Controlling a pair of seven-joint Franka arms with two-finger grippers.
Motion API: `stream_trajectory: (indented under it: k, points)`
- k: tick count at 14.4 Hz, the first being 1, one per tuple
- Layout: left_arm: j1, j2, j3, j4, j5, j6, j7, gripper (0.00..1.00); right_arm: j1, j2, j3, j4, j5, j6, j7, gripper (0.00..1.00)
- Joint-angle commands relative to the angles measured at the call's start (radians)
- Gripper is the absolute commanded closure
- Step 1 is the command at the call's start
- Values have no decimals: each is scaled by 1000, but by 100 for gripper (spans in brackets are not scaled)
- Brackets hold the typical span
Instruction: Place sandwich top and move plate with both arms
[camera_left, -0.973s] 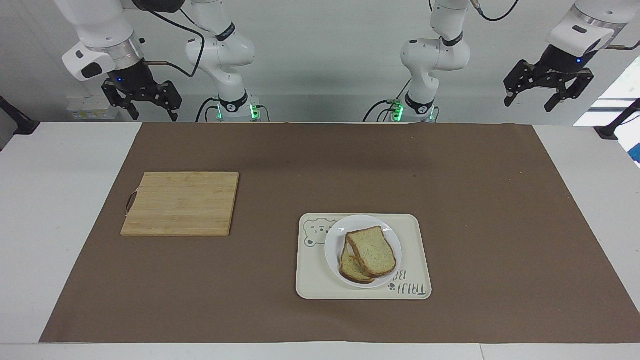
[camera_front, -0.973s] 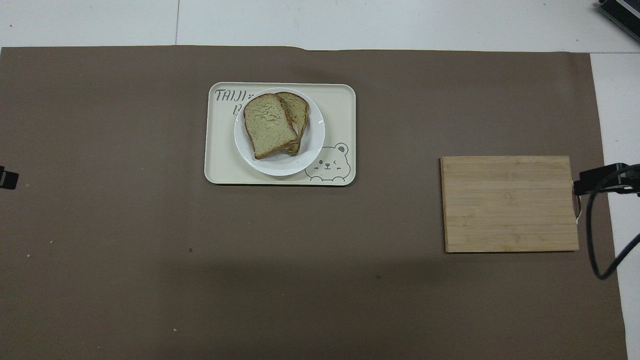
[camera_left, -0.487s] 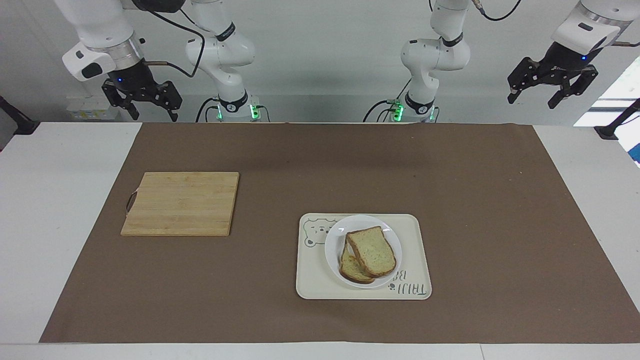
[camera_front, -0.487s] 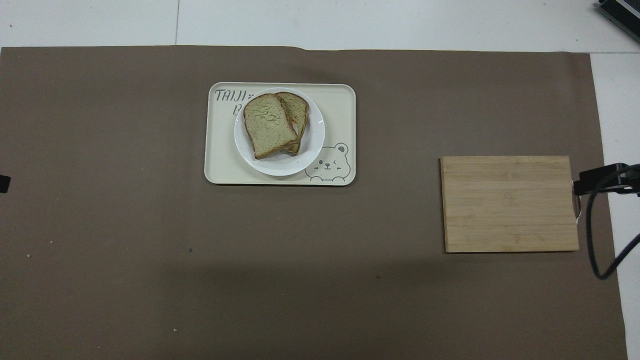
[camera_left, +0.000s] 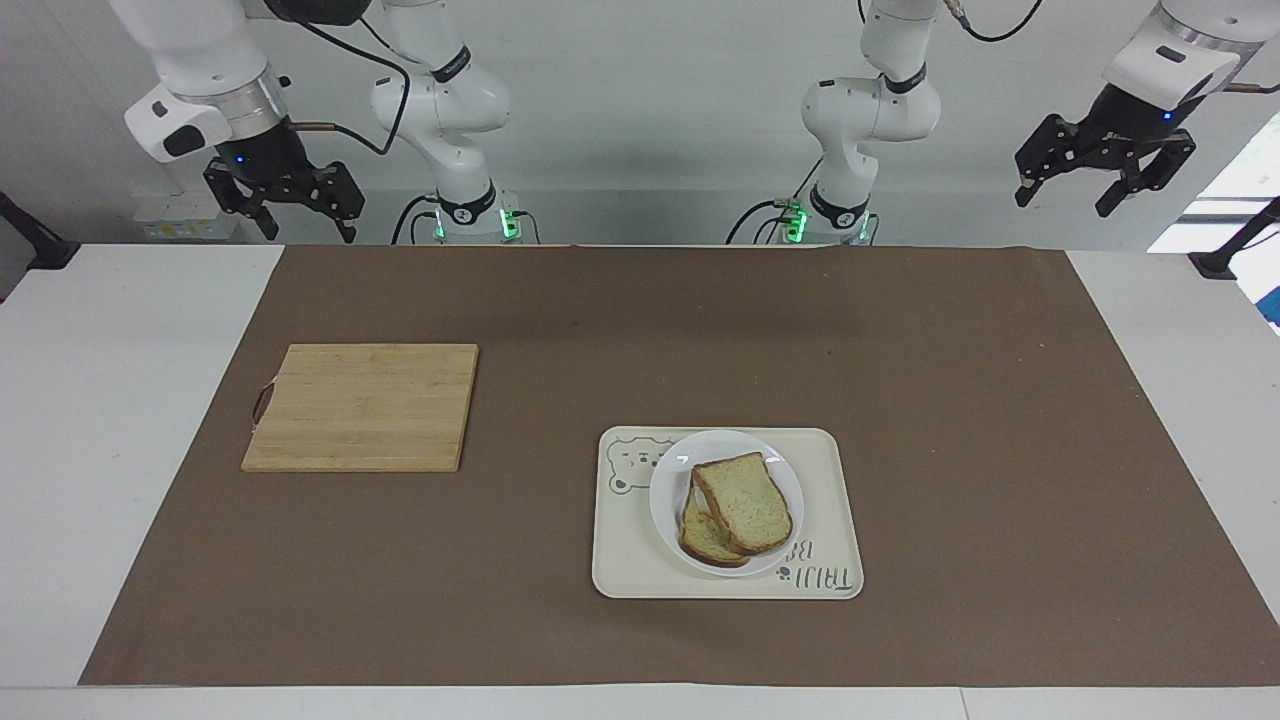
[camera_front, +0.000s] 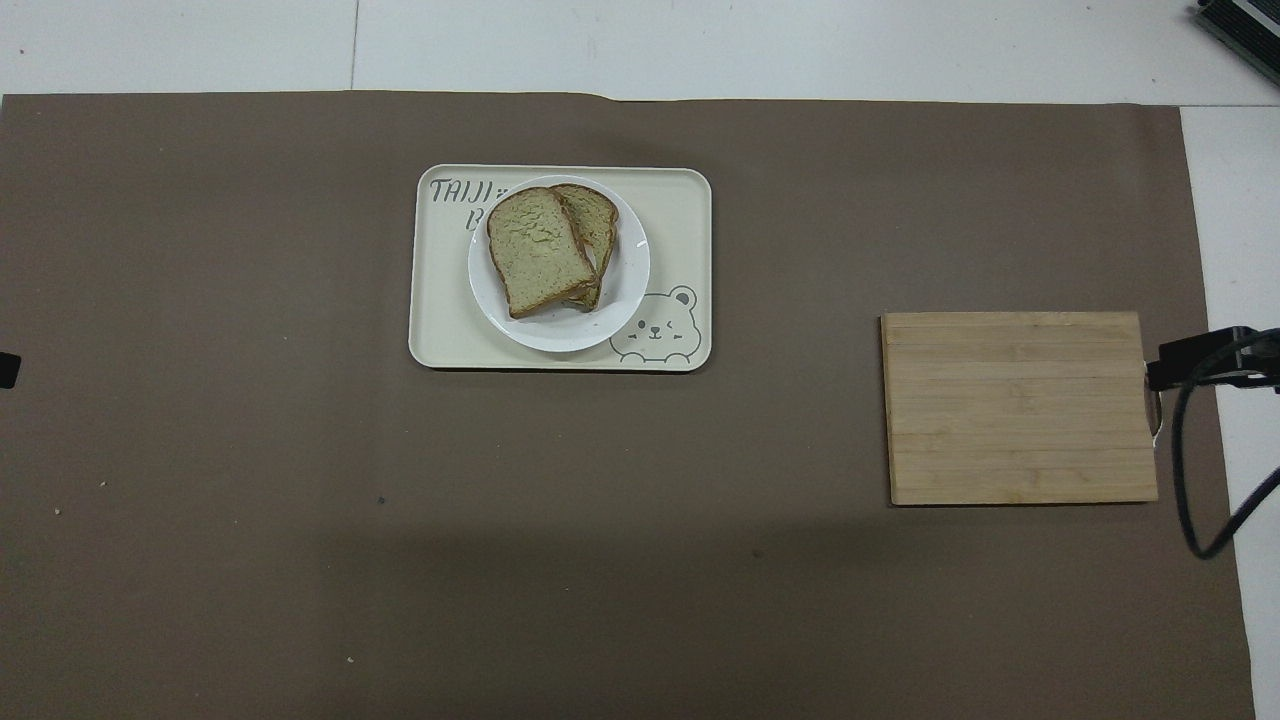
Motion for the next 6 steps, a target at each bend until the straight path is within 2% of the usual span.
stream_trajectory:
  k: [1,6]
  points:
    - [-2,-20,-1,-17,22,-18,-14,0,-17,10,11,21,12,-21,6,0]
    - [-2,-28,-1,-30,24,-15,-24,0,-17,10,12,21,12,-21,6,0]
